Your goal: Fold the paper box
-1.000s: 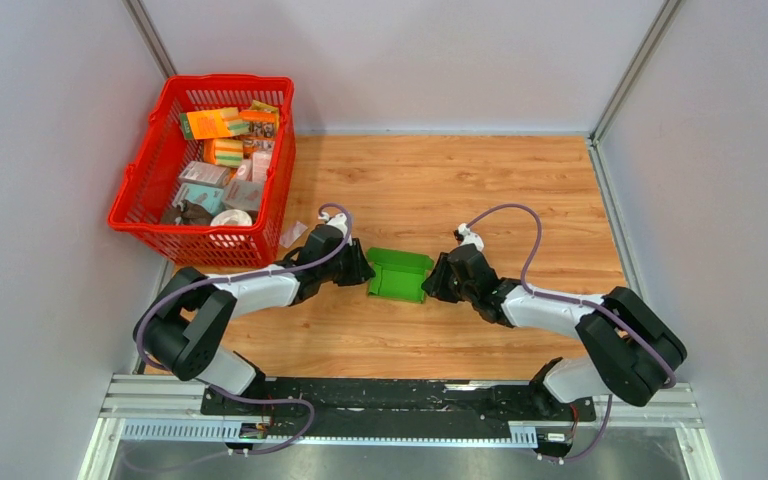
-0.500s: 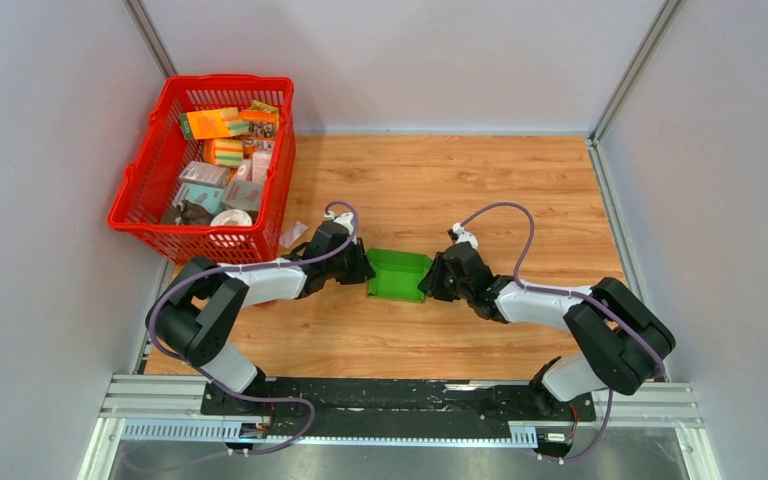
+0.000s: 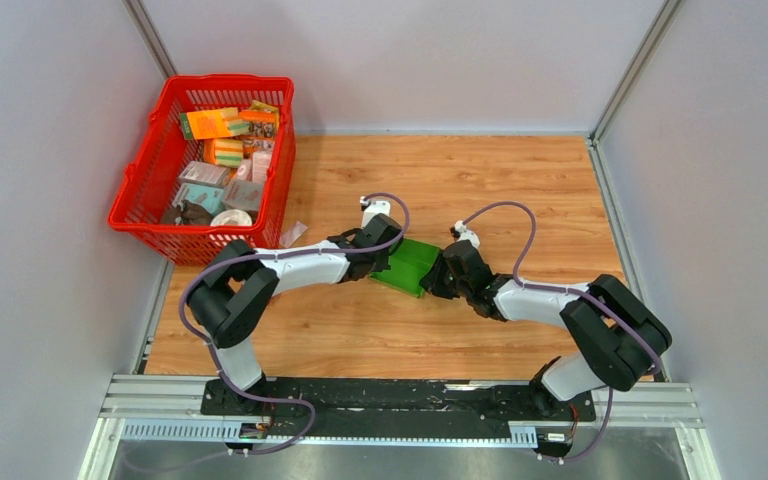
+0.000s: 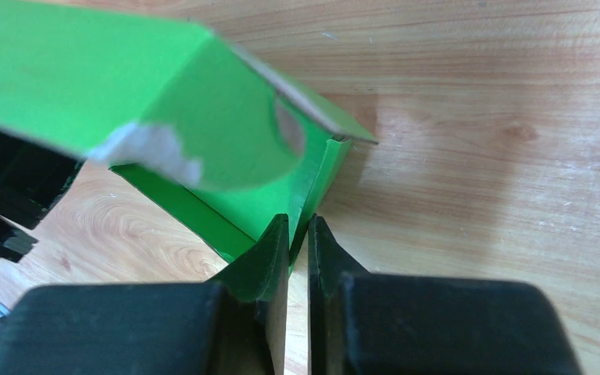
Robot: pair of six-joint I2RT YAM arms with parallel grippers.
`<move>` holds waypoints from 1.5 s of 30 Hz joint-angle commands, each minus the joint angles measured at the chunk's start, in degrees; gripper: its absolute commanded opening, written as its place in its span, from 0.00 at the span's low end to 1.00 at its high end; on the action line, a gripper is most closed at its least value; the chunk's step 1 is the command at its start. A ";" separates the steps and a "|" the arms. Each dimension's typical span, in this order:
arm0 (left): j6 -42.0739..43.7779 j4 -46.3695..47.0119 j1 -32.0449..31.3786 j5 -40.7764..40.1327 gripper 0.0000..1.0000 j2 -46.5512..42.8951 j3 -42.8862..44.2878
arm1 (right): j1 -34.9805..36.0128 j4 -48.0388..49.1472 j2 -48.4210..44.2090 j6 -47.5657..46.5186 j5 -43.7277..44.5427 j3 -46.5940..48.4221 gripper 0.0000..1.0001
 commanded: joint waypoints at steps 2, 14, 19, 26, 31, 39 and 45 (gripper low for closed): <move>3.62 -9.77 -3.27 -4.52 0.00 6.20 -2.22 | 1.01 1.70 1.43 -1.28 -0.83 2.02 0.17; 10.12 -8.96 -3.27 1.11 0.00 9.89 -0.73 | 0.57 -7.09 -7.09 -4.62 -0.13 4.39 0.52; 7.85 -8.52 -2.57 7.45 0.08 7.79 -2.22 | 0.13 -10.00 -6.83 -8.40 -0.74 6.60 0.63; 7.58 -8.52 -2.48 9.30 0.17 3.39 -1.70 | -0.92 -13.24 -7.97 -9.98 -1.62 6.59 0.65; 7.93 -8.26 -2.48 7.55 0.03 4.09 -2.05 | -1.36 -14.22 -11.31 -10.51 -0.57 5.02 0.65; 6.53 -9.15 -4.68 -0.19 0.00 7.78 -2.04 | -1.54 -13.16 -11.14 -10.69 0.40 3.34 0.65; 4.51 -4.22 -3.63 10.70 0.26 1.29 -5.82 | -1.71 -11.67 -10.61 -10.60 -1.36 2.29 0.64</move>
